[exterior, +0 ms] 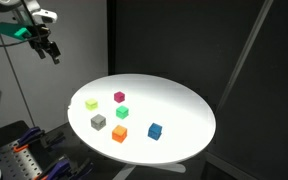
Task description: Put the yellow block on top of the green block.
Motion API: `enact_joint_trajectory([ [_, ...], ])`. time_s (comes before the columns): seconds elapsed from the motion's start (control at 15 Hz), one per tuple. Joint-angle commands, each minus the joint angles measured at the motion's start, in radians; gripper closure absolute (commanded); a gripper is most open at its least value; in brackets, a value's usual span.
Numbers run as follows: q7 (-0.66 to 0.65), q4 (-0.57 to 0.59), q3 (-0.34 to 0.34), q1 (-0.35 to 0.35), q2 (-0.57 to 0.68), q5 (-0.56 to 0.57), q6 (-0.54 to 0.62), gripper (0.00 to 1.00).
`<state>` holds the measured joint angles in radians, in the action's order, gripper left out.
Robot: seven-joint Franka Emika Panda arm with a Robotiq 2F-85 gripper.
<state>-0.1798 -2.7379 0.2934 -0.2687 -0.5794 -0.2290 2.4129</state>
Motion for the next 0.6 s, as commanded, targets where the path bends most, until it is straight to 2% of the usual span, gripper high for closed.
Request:
enact_joint_trajectory([
  [0.0, -0.008, 0.001, -0.013, -0.013, 0.001, 0.012, -0.001, 0.00],
  [0.53, -0.009, 0.005, -0.012, -0.014, 0.005, 0.010, 0.005, 0.00],
])
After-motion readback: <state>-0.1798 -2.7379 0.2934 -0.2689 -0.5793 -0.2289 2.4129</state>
